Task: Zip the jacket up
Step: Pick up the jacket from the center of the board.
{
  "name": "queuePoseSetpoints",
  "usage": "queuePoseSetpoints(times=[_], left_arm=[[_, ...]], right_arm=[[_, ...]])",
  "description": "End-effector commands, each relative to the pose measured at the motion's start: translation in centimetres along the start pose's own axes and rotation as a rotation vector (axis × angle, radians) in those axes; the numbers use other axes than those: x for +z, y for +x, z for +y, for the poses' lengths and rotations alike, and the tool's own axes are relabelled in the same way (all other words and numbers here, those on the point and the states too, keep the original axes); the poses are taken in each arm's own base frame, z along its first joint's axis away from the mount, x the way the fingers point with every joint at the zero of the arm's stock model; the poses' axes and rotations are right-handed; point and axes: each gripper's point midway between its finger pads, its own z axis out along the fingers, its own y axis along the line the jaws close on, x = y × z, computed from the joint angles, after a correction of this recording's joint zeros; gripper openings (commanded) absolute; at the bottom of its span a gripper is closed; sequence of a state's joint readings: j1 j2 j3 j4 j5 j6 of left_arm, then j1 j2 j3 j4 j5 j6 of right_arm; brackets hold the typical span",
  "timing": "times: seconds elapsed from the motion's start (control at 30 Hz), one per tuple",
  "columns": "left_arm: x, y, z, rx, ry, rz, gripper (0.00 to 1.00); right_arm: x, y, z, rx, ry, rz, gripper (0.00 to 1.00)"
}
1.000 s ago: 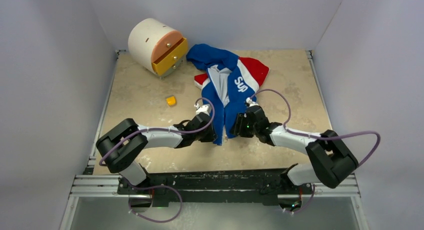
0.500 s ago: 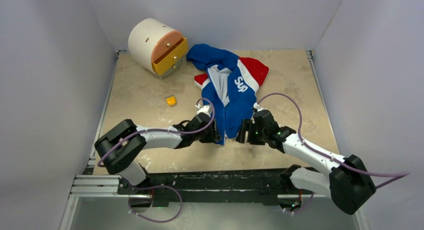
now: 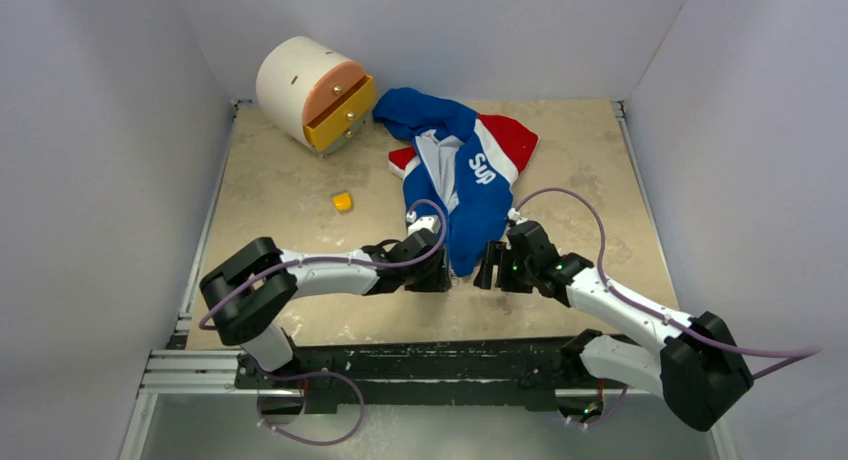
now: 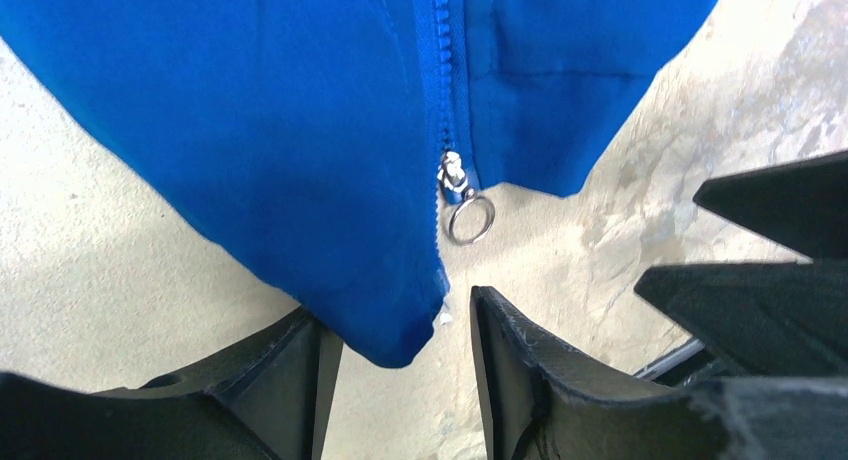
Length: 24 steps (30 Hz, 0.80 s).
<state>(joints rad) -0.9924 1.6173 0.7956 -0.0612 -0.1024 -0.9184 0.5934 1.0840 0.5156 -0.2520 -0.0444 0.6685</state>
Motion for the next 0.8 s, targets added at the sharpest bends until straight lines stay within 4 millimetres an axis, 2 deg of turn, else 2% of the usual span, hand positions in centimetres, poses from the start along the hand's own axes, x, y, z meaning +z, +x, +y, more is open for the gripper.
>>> queuePoseSetpoints(times=[0.0,0.2,0.47,0.67,0.77], left_arm=[[0.8,2.4,3.1,0.019,-0.186,0.092,0.52],[1.4,2.5,3.9,0.012,-0.248,0.098,0.51],[1.7,3.0,4.8,0.029,-0.289,0.118,0.40],[2.4,3.7,5.6,0.032,-0.324,0.140,0.37],[2.6,3.9,5.8,0.029,-0.327,0.143,0.29]], right_arm=[[-0.4,-0.5,0.5,-0.010,-0.018,-0.013,0.74],[-0.5,-0.6,0.3,-0.015,-0.014,-0.025,0.74],[-0.4,-0.6,0.0,-0.021,0.001,-0.027,0.74],[-0.4,-0.4,-0.3,-0.021,0.008,-0.022,0.74],[-0.3,-0.2,-0.4,-0.021,0.010,-0.017,0.74]])
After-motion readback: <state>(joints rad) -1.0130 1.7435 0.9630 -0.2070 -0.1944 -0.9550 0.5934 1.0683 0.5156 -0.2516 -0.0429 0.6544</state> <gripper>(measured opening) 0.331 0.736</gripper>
